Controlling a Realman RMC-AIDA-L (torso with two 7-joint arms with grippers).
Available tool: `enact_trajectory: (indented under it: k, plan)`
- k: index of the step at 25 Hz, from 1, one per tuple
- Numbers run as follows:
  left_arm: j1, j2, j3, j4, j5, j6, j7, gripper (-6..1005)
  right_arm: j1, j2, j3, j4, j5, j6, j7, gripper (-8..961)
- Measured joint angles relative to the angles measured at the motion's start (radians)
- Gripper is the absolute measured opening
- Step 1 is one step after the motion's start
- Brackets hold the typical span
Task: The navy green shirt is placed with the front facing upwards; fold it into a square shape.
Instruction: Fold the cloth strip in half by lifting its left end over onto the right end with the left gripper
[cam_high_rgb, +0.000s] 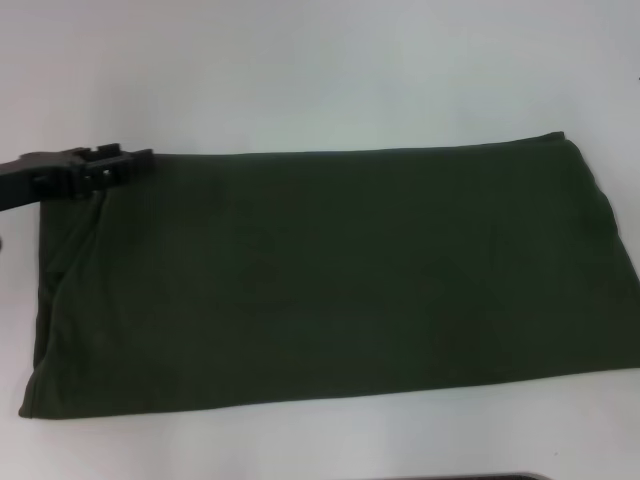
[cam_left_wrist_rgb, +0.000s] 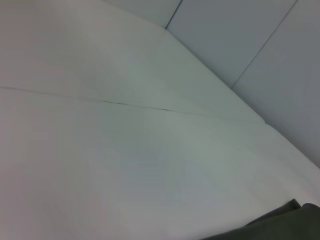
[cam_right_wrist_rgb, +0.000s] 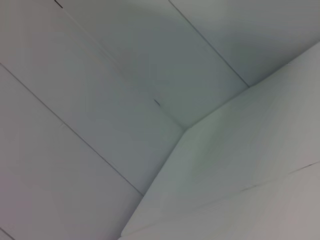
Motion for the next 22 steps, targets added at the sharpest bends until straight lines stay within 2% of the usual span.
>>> enact_trajectory:
  k: [2,10,12,14,17,22]
  plan:
    - [0.011,0.008,0.002,-0.014,-0.001,0.010,-0.019,640,-0.002,0.000,-0.003,0.000,0.000,0.000,0.001,931]
    - [0.022,0.064,0.012,-0.015,0.048,0.070,-0.100,636,0.002,0.000,-0.018,0.000,-0.008,-0.001,0.007,930]
    - [0.024,0.069,0.012,-0.015,0.051,0.076,-0.108,635,0.002,0.000,-0.020,0.000,-0.008,-0.001,0.008,930]
    - [0.035,0.096,0.015,-0.010,0.068,0.088,-0.152,634,0.001,0.000,-0.021,0.000,-0.008,-0.002,0.009,930]
    - [0.043,0.116,0.014,-0.003,0.094,0.099,-0.187,632,-0.002,-0.003,-0.025,0.000,-0.008,-0.003,0.018,930]
    - [0.043,0.135,0.016,0.001,0.162,0.117,-0.227,630,-0.005,-0.009,-0.041,0.000,-0.009,-0.003,0.026,931]
